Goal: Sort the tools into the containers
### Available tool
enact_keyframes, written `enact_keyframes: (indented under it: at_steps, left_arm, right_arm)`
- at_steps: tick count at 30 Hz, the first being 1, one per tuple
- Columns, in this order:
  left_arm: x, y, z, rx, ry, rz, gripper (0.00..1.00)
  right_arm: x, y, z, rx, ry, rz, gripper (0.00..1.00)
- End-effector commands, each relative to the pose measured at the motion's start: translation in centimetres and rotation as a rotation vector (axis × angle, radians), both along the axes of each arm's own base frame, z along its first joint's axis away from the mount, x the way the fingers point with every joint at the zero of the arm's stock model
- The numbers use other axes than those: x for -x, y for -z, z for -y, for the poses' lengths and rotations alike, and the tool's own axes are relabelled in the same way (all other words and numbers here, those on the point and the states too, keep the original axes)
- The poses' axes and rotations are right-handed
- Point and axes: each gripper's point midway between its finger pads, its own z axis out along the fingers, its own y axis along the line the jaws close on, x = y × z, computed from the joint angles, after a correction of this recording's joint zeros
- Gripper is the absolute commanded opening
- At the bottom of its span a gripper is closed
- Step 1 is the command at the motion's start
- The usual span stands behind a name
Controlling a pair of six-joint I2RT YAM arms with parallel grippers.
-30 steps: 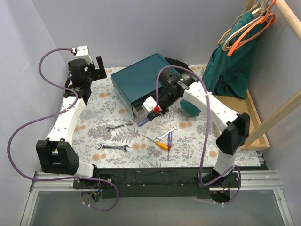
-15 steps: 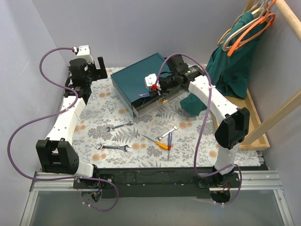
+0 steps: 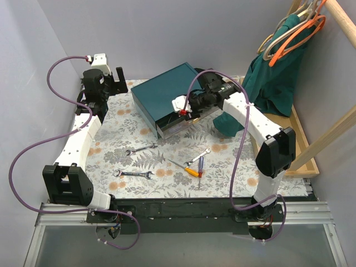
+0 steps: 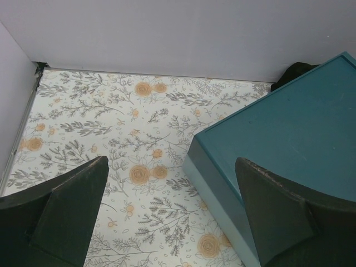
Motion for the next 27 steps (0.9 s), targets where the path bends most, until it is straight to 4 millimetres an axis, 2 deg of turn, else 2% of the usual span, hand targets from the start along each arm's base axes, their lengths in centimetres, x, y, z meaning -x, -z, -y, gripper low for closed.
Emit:
enact_keyframes:
  at_steps: [1, 2, 3, 5, 6, 9, 10, 11, 12, 13, 15, 21, 24, 27]
  left_arm:
    - [-0.6, -2.0, 0.6, 0.043, 0.026, 0.047, 0.98]
    - [-0.8, -1.9, 0.8, 0.052, 0.038, 0.045, 0.98]
    - [-0.8, -1.9, 0.9, 0.064, 0.040, 0.045, 0.98]
    - [-0.9, -1.7, 1.5, 0.105, 0.068, 0.038, 0.98]
    - [-0.9, -1.4, 1.5, 0.116, 0.070, 0.030, 0.98]
    - [-0.8, -0.6, 1.7, 0.137, 0.082, 0.011, 0.98]
    - [-0.7, -0.3, 1.8, 0.139, 0.085, 0.006, 0.98]
    - [-0.7, -0.1, 1.8, 0.140, 0.087, 0.001, 0.98]
    - [-0.6, 0.2, 1.8, 0.140, 0.086, -0.005, 0.98]
    - [-0.5, 0.2, 1.8, 0.140, 0.086, -0.006, 0.98]
    - [-0.3, 0.6, 1.8, 0.136, 0.088, -0.014, 0.98]
    - [0.2, 1.5, 1.2, 0.116, 0.059, -0.030, 0.98]
    - [0.4, 1.6, 1.0, 0.097, 0.054, -0.032, 0.98]
    - [0.6, 2.0, 0.8, 0.082, 0.050, -0.041, 0.98]
  right_arm:
    - [2.1, -4.5, 1.2, -0.048, 0.004, 0.051, 0.59]
    - [2.9, -4.2, 1.7, -0.034, -0.008, 0.041, 0.59]
    - [4.9, -2.7, 3.0, 0.012, -0.019, -0.016, 0.59]
    - [7.0, -0.7, 4.7, 0.075, -0.045, -0.054, 0.58]
    - [9.1, 1.6, 6.1, 0.125, -0.077, -0.095, 0.57]
    - [11.7, 4.4, 8.3, 0.199, -0.132, -0.111, 0.55]
    - [13.2, 6.9, 9.6, 0.252, -0.152, -0.157, 0.54]
    - [13.8, 7.8, 10.0, 0.269, -0.165, -0.161, 0.53]
    - [14.0, 8.6, 10.3, 0.282, -0.177, -0.157, 0.52]
    - [14.5, 10.1, 10.7, 0.310, -0.199, -0.158, 0.52]
    - [14.7, 11.5, 10.6, 0.332, -0.232, -0.157, 0.52]
    - [13.2, 15.7, 10.0, 0.411, -0.308, -0.098, 0.50]
    - [12.6, 16.6, 9.5, 0.419, -0.338, -0.087, 0.49]
    - [12.9, 17.4, 9.3, 0.434, -0.395, -0.085, 0.49]
